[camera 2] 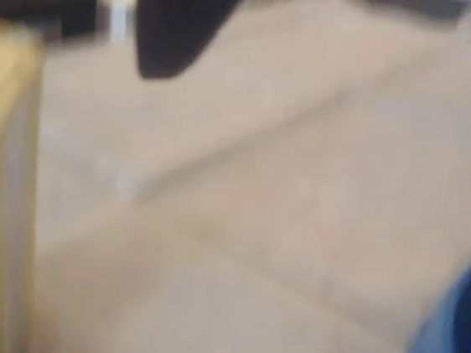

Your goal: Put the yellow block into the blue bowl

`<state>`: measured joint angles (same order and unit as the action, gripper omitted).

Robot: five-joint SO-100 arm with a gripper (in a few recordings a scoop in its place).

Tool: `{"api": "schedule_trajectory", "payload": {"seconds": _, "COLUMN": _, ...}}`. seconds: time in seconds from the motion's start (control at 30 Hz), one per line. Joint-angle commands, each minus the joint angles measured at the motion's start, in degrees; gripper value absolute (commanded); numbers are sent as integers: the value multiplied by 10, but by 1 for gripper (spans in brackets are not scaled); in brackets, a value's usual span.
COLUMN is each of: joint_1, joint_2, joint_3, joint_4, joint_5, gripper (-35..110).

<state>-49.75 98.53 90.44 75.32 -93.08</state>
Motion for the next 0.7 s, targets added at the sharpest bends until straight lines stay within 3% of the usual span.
{"api": "schedule_trajectory", "payload": {"seconds": 0.0, "joint_1": -6, "joint_2": 4, "joint_3": -38, "joint_4": -52, "joint_5": 0, "gripper": 26}}
{"api": "schedule_trajectory", "payload": {"seconds": 0.23, "joint_1": -7, "joint_2": -35, "joint_3": -38, "joint_4": -114, "joint_5": 0, "gripper": 26}}
{"api": "schedule_trajectory", "payload": {"seconds": 0.67, "joint_1": -47, "joint_2": -65, "joint_3": -42, "joint_4": -124, "joint_5": 2, "gripper": 26}}
